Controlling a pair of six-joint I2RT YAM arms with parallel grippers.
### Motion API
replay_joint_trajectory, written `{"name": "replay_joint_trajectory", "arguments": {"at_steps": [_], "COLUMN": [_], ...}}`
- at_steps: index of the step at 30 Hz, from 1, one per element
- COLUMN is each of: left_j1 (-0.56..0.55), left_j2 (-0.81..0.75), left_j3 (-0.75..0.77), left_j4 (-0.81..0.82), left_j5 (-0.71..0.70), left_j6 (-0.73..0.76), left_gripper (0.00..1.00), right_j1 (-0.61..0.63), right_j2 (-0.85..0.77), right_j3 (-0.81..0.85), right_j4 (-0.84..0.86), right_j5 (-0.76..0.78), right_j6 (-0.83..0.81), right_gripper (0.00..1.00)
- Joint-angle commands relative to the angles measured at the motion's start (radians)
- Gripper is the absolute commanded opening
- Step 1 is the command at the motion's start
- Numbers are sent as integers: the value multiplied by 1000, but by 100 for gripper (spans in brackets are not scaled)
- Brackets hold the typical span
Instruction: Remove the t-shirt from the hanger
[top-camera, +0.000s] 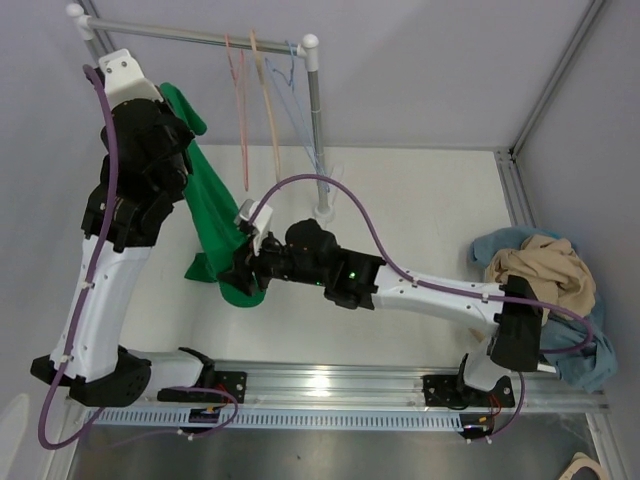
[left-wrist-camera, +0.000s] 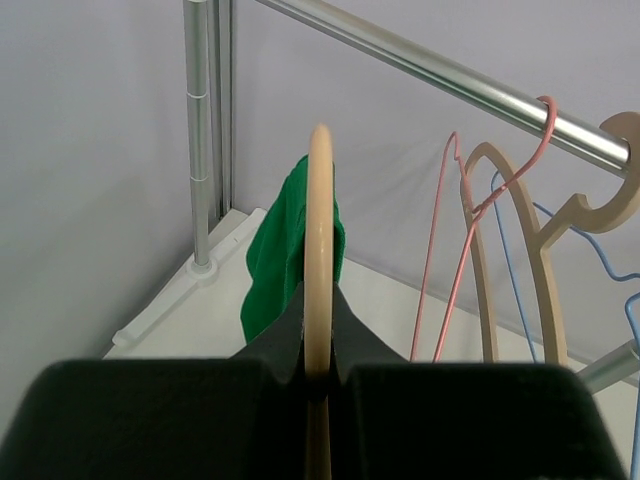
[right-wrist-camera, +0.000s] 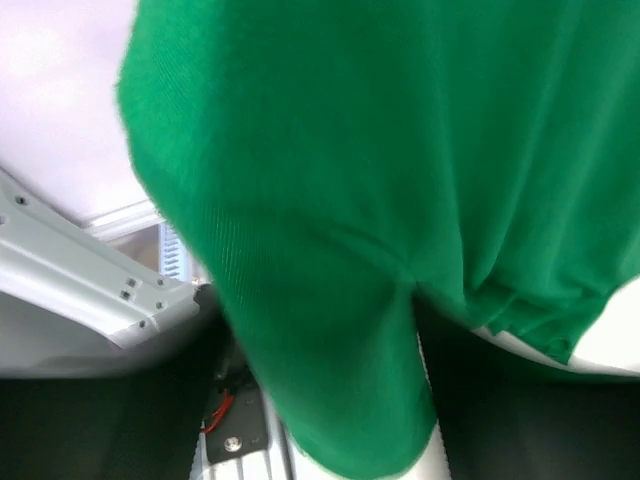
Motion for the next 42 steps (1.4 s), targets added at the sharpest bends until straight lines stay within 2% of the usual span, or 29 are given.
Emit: {"name": "replay_joint_trajectory", "arguments": {"at_steps": [1,2,3,6,10,12,14,18,22,23,25,26,29,32,34,37,39,42], "left_j1": [-12,-12,-12,11,123,175,215,223,212,179,112,49,10,7,7,7,7,7], "left_j2": [18,41,55,116,229,310,349,362,256,174,65,-51,-199,-319,-413,-555,-623,-629], "left_j3": [55,61,91,143,277,330,424,473,405,292,192,41,-81,-108,-132,-162,-171,-151], "left_j4": [48,48,51,95,59,8,-36,-70,-255,-274,-290,-290,-350,-499,-553,-575,-555,-561], "left_j5": [0,4,11,27,141,164,201,245,368,415,393,380,434,474,446,377,307,262], "left_j6": [11,13,17,66,14,-4,-43,-76,-159,-164,-141,-136,-148,-167,-182,-178,-147,-126], "left_gripper": [1,1,1,1,1,1,1,1,1,1,1,1,1,1,1,1,1,1], "right_j1": [2,2,2,22,123,210,287,289,182,150,77,61,-1,-56,-90,-128,-137,-138], "right_j2": [54,76,79,30,-103,-151,-157,-102,-27,-15,13,25,97,178,224,329,426,555], "right_j3": [96,107,107,47,-173,-231,-304,-374,-274,-242,-141,-104,25,106,142,186,234,353], "right_j4": [77,66,56,26,29,19,22,59,48,42,10,-7,-73,-119,-122,-115,-154,-213], "right_j5": [-45,-42,-35,-5,102,189,260,298,298,282,266,269,285,282,281,254,231,223], "right_j6": [28,34,41,51,67,82,100,174,141,131,107,75,44,36,54,91,113,119], "right_gripper": [46,25,0,0,0,0,0,0,0,0,0,0,0,0,0,0,4,8]}}
